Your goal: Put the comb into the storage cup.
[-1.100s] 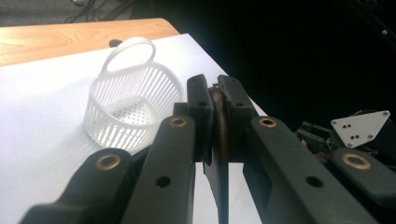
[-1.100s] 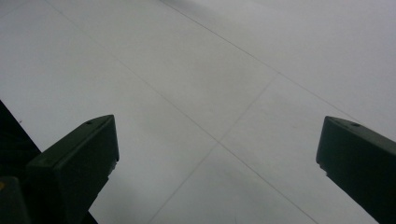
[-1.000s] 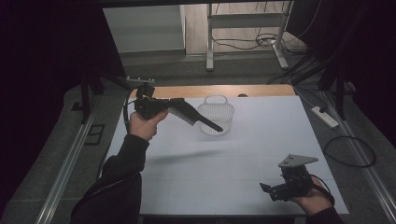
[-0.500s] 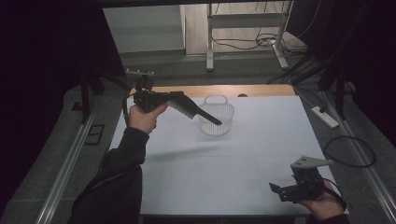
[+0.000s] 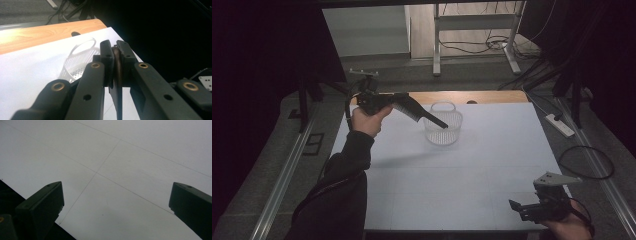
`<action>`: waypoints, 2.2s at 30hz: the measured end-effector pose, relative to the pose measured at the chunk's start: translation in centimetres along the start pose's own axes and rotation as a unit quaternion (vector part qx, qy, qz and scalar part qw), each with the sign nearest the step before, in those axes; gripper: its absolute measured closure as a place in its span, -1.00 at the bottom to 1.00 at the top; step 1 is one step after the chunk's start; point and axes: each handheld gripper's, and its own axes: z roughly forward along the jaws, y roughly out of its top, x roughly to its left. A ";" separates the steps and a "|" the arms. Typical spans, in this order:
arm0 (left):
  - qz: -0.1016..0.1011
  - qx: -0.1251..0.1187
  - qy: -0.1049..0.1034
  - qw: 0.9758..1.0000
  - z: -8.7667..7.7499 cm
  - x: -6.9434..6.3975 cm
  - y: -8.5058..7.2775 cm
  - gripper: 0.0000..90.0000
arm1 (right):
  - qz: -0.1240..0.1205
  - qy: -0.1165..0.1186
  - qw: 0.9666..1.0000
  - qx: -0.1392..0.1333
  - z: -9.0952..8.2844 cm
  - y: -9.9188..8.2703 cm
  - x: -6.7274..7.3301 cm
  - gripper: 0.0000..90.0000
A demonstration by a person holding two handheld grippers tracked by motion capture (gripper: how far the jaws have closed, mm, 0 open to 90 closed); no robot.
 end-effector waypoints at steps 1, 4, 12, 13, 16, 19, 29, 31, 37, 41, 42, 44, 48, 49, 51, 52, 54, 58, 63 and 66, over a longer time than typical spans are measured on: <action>-0.001 -0.001 0.002 1.000 0.1 0.1 0.0 0.86 | 0.001 0.000 1.000 0.000 0.0 0.0 0.0 -1.00; -0.004 -0.002 0.008 1.000 0.3 0.4 0.2 0.86 | -0.001 0.001 1.000 0.002 0.0 0.0 0.0 -0.99; -0.013 0.001 0.017 1.000 1.4 1.1 0.4 0.86 | -0.007 0.001 1.000 -0.003 0.0 0.0 0.1 -0.97; -0.014 0.002 0.017 1.000 1.5 1.2 0.4 0.86 | -0.007 0.001 1.000 -0.005 -0.1 -0.1 0.1 -0.96; -0.015 0.003 0.018 1.000 1.9 1.3 0.5 0.86 | -0.007 0.003 1.000 -0.007 -0.1 -0.1 0.1 -0.97; -0.015 0.006 0.019 1.000 2.3 1.4 0.6 0.86 | -0.008 0.004 1.000 -0.006 -0.1 -0.1 0.1 -0.97; -0.017 0.013 0.022 1.000 3.6 1.6 0.8 0.86 | -0.008 0.010 1.000 -0.009 -0.2 -0.1 0.1 -1.00; -0.017 0.014 0.022 0.999 3.8 1.7 0.8 0.86 | -0.008 0.012 1.000 -0.011 -0.2 -0.1 0.0 -1.00; -0.018 0.019 0.027 0.999 4.6 1.8 0.8 0.86 | -0.008 0.015 1.000 -0.012 -0.2 -0.1 0.0 -1.00; -0.018 0.021 0.029 0.999 5.2 1.9 0.8 0.86 | -0.007 0.015 1.000 -0.013 -0.2 -0.1 0.0 -1.00; -0.017 0.023 0.029 0.999 5.3 1.9 0.8 0.86 | -0.007 0.015 1.000 -0.013 -0.2 -0.1 0.0 -1.00; -0.017 0.025 0.030 0.999 5.7 1.9 0.6 0.86 | -0.008 0.016 1.000 -0.013 -0.2 -0.1 0.0 -1.00; -0.018 0.028 0.032 0.999 6.3 2.1 0.4 0.86 | -0.008 0.018 1.000 -0.015 -0.3 -0.2 0.0 -1.00; -0.020 0.027 0.031 0.999 6.5 2.2 0.3 0.86 | -0.009 0.018 1.000 -0.015 -0.3 -0.2 0.0 -1.00; -0.020 0.027 0.031 0.999 6.8 2.2 0.2 0.86 | -0.010 0.018 1.000 -0.014 -0.3 -0.2 0.0 -1.00; -0.021 0.027 0.031 0.999 7.0 2.3 0.2 0.86 | -0.011 0.018 1.000 -0.014 -0.2 -0.2 0.0 -1.00; -0.021 0.029 0.033 0.999 7.4 2.3 0.1 0.86 | -0.011 0.018 1.000 -0.014 -0.3 -0.2 0.1 -1.00; -0.021 0.031 0.036 0.999 8.0 2.4 0.1 0.86 | -0.012 0.019 1.000 -0.013 -0.2 -0.2 0.1 -1.00; -0.021 0.032 0.038 0.999 8.7 2.5 -0.1 0.86 | -0.014 0.019 1.000 -0.011 -0.2 -0.1 0.1 -1.00; -0.022 0.033 0.041 0.998 9.0 2.6 -0.2 0.86 | -0.014 0.020 1.000 -0.011 -0.2 -0.1 0.1 -1.00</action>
